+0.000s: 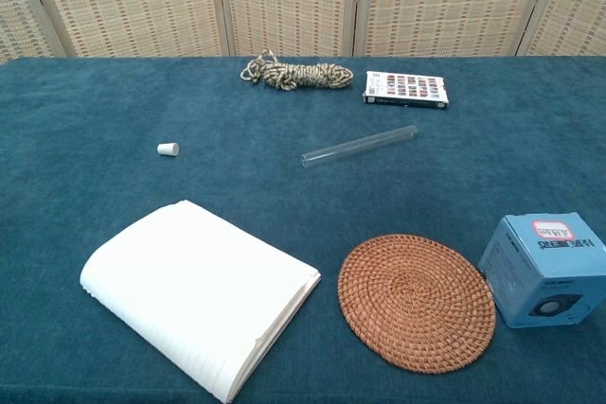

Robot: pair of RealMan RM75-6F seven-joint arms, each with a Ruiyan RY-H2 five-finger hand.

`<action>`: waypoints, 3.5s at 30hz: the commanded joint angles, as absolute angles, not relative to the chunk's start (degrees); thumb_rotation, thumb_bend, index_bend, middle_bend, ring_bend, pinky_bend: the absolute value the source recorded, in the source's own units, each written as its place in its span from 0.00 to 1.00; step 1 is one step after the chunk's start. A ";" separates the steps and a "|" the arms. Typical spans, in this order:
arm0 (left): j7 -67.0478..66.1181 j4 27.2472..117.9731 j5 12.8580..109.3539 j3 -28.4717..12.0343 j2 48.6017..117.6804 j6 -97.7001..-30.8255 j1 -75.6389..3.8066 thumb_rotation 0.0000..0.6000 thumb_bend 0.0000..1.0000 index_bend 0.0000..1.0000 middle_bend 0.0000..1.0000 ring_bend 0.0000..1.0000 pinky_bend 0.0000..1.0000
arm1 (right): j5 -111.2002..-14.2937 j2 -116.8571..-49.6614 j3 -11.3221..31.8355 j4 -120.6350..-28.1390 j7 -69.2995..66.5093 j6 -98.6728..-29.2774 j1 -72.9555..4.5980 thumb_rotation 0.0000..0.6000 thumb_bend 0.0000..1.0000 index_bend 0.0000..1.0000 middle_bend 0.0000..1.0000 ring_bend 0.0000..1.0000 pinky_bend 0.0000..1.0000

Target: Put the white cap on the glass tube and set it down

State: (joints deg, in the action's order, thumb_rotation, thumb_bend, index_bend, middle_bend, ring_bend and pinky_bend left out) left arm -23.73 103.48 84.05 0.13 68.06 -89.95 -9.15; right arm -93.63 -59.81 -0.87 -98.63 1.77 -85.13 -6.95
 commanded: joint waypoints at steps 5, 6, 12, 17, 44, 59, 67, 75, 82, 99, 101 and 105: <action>-23.65 103.94 83.78 -0.43 67.74 -90.14 -8.28 1.00 0.35 0.18 0.24 0.18 0.17 | -94.10 -59.85 -0.76 -98.47 1.16 -86.19 -6.27 1.00 0.33 0.44 0.44 0.35 0.54; -23.52 103.98 83.84 -0.46 67.67 -90.15 -8.17 1.00 0.35 0.18 0.24 0.18 0.17 | -94.19 -59.94 -0.70 -98.36 1.09 -86.31 -6.23 1.00 0.33 0.44 0.44 0.35 0.54; -22.73 104.02 84.05 -0.98 67.44 -90.05 -7.79 1.00 0.35 0.18 0.24 0.18 0.17 | -94.83 -59.75 -0.32 -98.86 1.44 -86.26 -6.51 1.00 0.33 0.44 0.44 0.35 0.54; -22.59 103.93 83.82 -1.78 67.29 -89.86 -7.68 1.00 0.35 0.18 0.24 0.18 0.17 | -95.07 -58.15 0.88 -101.06 2.63 -84.79 -8.13 1.00 0.32 0.44 0.45 0.35 0.54; -23.08 105.17 84.75 -2.54 64.63 -90.20 -5.93 1.00 0.35 0.18 0.24 0.18 0.17 | -70.33 -72.00 15.87 -86.61 12.36 -36.79 -49.38 1.00 0.28 0.44 0.88 0.89 1.00; -22.81 104.99 84.39 -2.91 64.47 -89.90 -5.30 1.00 0.35 0.18 0.24 0.18 0.17 | -63.61 -87.98 13.88 -65.63 13.31 -29.12 -60.53 1.00 0.27 0.43 0.98 0.99 1.00; -22.42 104.35 84.20 -2.99 64.67 -89.48 -5.15 1.00 0.35 0.18 0.24 0.18 0.17 | -62.67 -93.40 12.63 -57.78 12.77 -26.93 -63.37 1.00 0.27 0.43 0.99 1.00 1.00; -21.79 103.70 83.91 -3.00 64.92 -89.11 -4.93 1.00 0.35 0.18 0.24 0.18 0.17 | -62.65 -97.08 11.80 -51.37 11.32 -24.72 -65.24 1.00 0.27 0.43 0.99 1.00 1.00; -21.66 103.34 83.87 -2.95 65.05 -88.95 -4.76 1.00 0.35 0.18 0.24 0.18 0.17 | -62.78 -99.00 10.99 -47.34 11.00 -23.12 -66.35 1.00 0.27 0.43 0.99 1.00 1.00; -21.35 102.88 83.50 -3.03 65.43 -88.90 -4.27 1.00 0.35 0.17 0.23 0.18 0.17 | -64.66 -102.43 10.03 -41.90 8.92 -21.03 -67.82 1.00 0.27 0.43 1.00 1.00 1.00; -21.26 102.76 83.42 -3.05 65.47 -88.91 -4.20 1.00 0.35 0.17 0.23 0.18 0.17 | -64.86 -102.66 10.02 -41.46 8.77 -20.91 -67.99 1.00 0.27 0.43 1.00 1.00 1.00; -21.04 102.52 83.27 -3.10 65.50 -88.93 -4.07 1.00 0.35 0.17 0.23 0.18 0.17 | -65.17 -103.12 10.02 -40.71 8.49 -20.75 -68.24 1.00 0.27 0.43 1.00 1.00 1.00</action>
State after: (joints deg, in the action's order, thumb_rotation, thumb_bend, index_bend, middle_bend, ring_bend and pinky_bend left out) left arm -21.04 102.53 83.28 -3.10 65.50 -88.94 -4.08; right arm -65.15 -103.10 10.02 -40.72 8.52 -20.77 -68.22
